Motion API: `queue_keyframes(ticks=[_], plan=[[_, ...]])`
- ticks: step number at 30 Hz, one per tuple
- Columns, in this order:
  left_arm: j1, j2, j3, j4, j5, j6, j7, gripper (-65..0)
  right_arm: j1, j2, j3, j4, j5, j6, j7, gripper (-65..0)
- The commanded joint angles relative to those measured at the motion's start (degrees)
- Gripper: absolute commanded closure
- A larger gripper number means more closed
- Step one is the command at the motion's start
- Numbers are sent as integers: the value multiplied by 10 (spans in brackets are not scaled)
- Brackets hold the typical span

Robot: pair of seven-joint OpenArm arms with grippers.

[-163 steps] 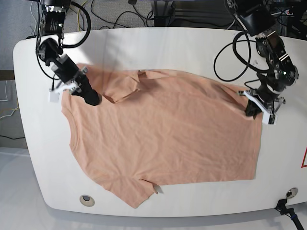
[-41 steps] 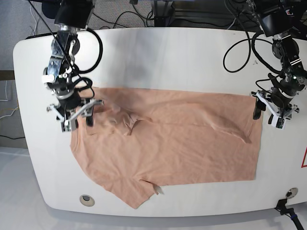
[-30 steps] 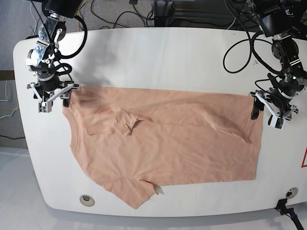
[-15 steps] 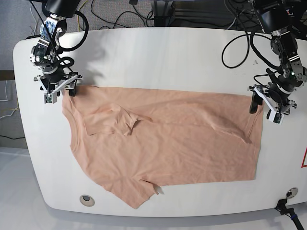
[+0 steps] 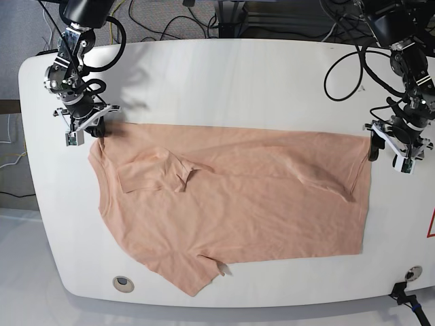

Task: Fold the T-shirt properly
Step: 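Move both grippers back to the shirt edge nearest the robot base, then grasp the shirt edge with both grippers and pull toward the robot base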

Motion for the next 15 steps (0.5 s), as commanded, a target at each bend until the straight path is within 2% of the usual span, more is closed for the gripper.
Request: queue_keyframes(ticks=[1,10,15], plan=[[-10,-6,-1,8,2,-1,-13,-386,4,6,2,4,-3,0,-4,0],[-30,-4,-7,-73,1,-1,-14,-390,3,6,0,4,-3,2,-5,0],[-31,-3,9,-134,1,-1,-69,-390,1,6,0,5,-3,2,-5,0]])
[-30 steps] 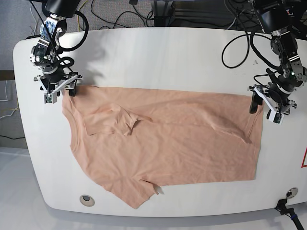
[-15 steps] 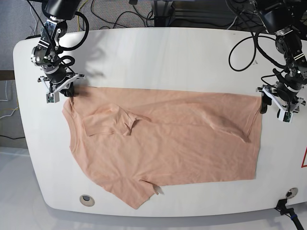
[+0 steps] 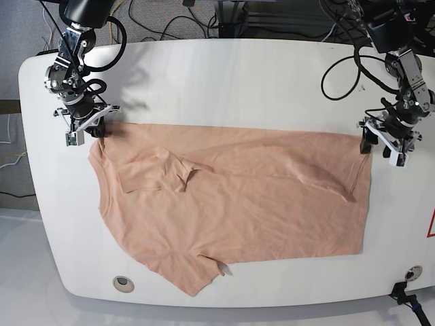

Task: Fold the T-shirt properly
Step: 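Grasp the shirt edge with both grippers and pull toward the robot base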

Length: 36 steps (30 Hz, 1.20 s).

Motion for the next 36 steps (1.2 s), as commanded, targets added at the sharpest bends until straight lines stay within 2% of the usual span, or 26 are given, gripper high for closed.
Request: queue_keyframes(ticks=[1,9,11,12,13,16,17,22,26,29,36], plan=[[-7,-7,15,-13,-8,-1,-21,-390,1,7,1,5,-3,2,-7,0],[-7,-7,25,-51,-6,-1,-33,-385,1,6,1,7,-3,2,-7,0],[-7,-7,25,-53,-5,-1,-39,-363,1,6,1,8,-3,2,-7,0],[-7,-7,25,-53,-5,-1,-39,-325,1,6,1,8,-3,2,-8,0],[-7,-7,25,-53,-5,-1,-39,-256,1,6,1,9,-3,2,-8,0],[-6,-8,25,-52,-5,-1,-39,-12,0,5,1,9,-3,3,-9,0],[-5,-8,25,-51,-5,-1,-39,0,0,5,1,9,-3,3,-10,0],[34,-8,24,-20,-5,-1,-34,0,-30,-10,2,39,-3,3,-11,0],[102,-8,24,45,-5,-1,-28,0,-70,-19,4,86,-3,3,-52,0],[146,-8,20,84,-7,-1,-11,0,-117,-26,4,130,-3,3,-59,0],[243,-12,2,179,-7,-1,-9,0,-255,-46,4,229,-3,3,-60,0]])
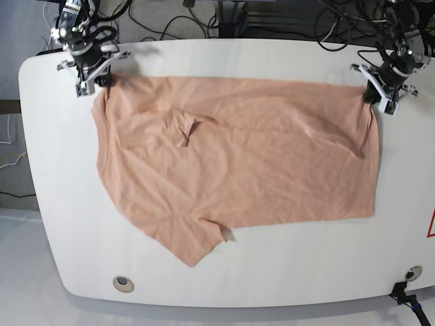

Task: Fold the T-shirt properly
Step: 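Grasp the shirt edge with both grippers and pull toward the robot base, then hold the shirt edge with both grippers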

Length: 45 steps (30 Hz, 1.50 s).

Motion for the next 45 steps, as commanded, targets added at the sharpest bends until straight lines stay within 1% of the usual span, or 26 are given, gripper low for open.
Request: queue_keyframes(ticks=[1,5,7,20,21,22,25,27,31,34,37,42,45], plan=[[22,-9,-11,32,3,-1,4,0,-42,2,1,26,-2,7,-12,0],[73,-10,-13,77,2,-1,17,0,-79,1,1,34,-2,7,-12,0],[87,-7,-27,85,2,-1,18,0,-85,1,1,38,-2,7,-12,0],[90,-8,-30,85,3,-1,19,0,-83,1,1,40,-2,7,-12,0],[90,-8,-30,85,3,-1,19,-12,-83,1,1,41,-2,7,-12,0],[90,-8,-30,85,3,-1,19,-72,-83,1,1,43,-2,7,-12,-20],[87,-8,-31,86,4,-1,19,-256,-85,2,1,68,-2,7,-12,-131],[86,-10,-31,92,5,-1,19,-329,-85,2,1,76,-2,7,-12,-176],[72,-10,-31,118,6,-1,19,-336,-82,7,1,97,-2,7,-12,-243],[60,-10,-31,135,6,-1,19,-336,-81,8,0,111,-2,7,-12,-268],[50,-10,-30,150,6,-1,19,-336,-71,17,0,122,-2,7,-12,-267],[4,-10,-30,148,6,-1,19,-336,-29,17,-4,121,-2,8,-13,-267],[-32,-7,-29,134,7,-1,19,-336,10,17,-4,120,-3,8,-39,-267]])
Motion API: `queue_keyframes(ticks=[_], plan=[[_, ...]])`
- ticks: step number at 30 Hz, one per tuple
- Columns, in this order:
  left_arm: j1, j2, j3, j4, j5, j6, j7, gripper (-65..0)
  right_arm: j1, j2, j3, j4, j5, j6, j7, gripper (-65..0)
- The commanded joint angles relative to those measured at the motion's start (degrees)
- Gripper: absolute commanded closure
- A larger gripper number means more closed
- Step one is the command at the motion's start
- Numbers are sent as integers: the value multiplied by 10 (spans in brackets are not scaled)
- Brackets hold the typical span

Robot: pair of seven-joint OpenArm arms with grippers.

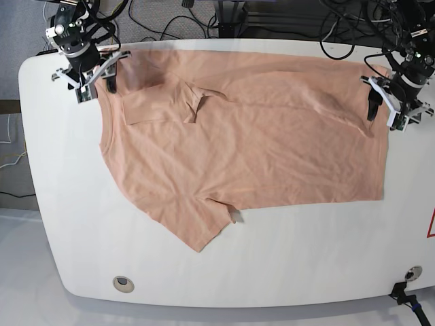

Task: Fold the T-shirt properly
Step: 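Hold the shirt edge with both grippers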

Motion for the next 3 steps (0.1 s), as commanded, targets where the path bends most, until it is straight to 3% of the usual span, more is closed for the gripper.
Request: queue_keyframes(ticks=[1,3], plan=[[-25,-8,-2,-14,-6,4,-14,-336,30,6,3,9,0,-1,-20,-265],[-47,-8,-2,-39,-6,4,-14,-336,54,6,3,9,0,-1,-39,-264]])
